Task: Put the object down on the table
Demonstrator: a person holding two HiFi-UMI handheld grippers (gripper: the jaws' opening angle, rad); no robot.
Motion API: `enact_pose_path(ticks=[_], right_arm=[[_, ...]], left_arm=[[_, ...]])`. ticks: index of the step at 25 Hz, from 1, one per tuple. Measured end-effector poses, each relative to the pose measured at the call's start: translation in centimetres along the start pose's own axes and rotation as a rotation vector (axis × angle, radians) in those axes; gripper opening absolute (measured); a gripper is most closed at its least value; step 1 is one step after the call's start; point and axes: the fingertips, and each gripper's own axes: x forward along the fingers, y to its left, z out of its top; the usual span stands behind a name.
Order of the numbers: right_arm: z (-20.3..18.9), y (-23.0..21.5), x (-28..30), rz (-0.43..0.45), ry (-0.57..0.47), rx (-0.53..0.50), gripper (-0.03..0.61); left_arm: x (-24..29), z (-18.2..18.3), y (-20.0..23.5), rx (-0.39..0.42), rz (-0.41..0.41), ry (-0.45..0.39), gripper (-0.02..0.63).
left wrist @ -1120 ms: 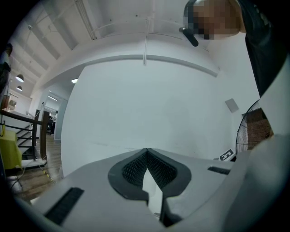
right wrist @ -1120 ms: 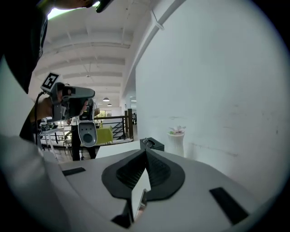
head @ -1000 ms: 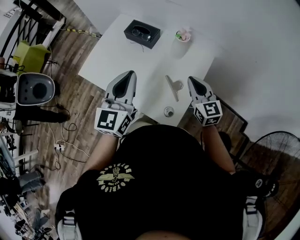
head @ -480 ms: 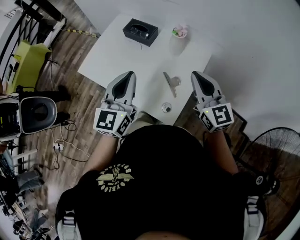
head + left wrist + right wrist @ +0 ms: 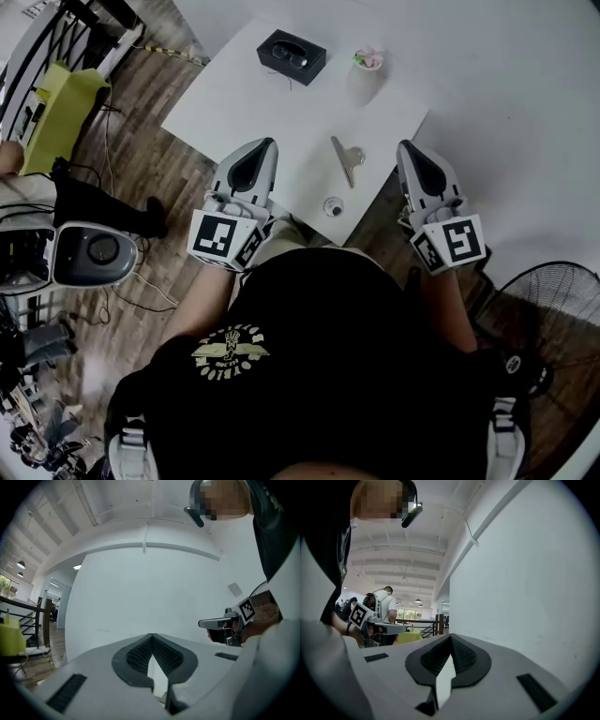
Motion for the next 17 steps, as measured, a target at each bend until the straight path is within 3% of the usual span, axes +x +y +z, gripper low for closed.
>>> enact_pose_path(ticks=[17], right_arm=[[0.1,1.1,-2.0,0.006,0.002,-0.004,0.002]], left_arm=[[-2.4,0.7,-1.2,0.008,0.03,-0.018,0.008]])
